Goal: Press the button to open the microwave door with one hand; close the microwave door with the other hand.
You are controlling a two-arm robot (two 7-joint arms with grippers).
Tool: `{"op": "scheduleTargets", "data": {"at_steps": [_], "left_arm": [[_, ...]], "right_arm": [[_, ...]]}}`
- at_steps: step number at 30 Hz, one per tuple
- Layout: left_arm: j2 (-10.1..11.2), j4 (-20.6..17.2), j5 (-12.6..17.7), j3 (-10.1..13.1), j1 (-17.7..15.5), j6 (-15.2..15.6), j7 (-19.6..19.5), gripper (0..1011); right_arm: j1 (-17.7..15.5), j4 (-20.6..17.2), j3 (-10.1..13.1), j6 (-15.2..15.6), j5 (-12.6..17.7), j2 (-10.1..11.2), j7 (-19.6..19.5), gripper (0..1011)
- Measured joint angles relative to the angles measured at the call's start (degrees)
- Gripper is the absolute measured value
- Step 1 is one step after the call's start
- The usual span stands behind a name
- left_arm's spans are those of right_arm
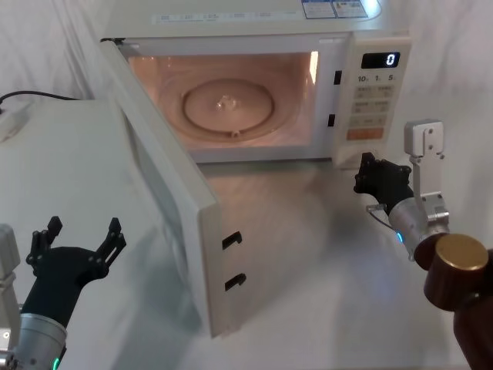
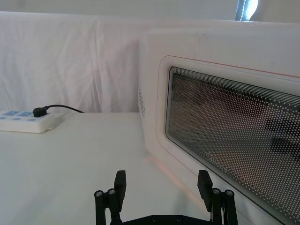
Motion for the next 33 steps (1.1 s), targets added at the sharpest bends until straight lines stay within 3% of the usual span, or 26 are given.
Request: {"op": "scheduleTargets", "data": {"at_steps": [7,14,22,33], "left_arm": [[0.00,0.00,0.00,0.00,0.00,0.00,0.00,1001],[0.00,0.00,0.00,0.00,0.00,0.00,0.00,1001],[0.00,0.00,0.00,0.00,0.00,0.00,0.00,1001],[0.00,0.00,0.00,0.00,0.00,0.00,0.00,1001]], "right_arm": [[-5.19,-8.13,-0.29,1.60,0.75,0.27,0.04,0],[-9.12,-13.82,-0.72,2.17,1.26,0.43,0.05,0],[-13.83,-20.84,-2.79,2.50,-0.66,1.33,-0.62,0],[-19.90,-26.65,-3.56,-1.46,-1.30,1.54,-1.37,0]]}}
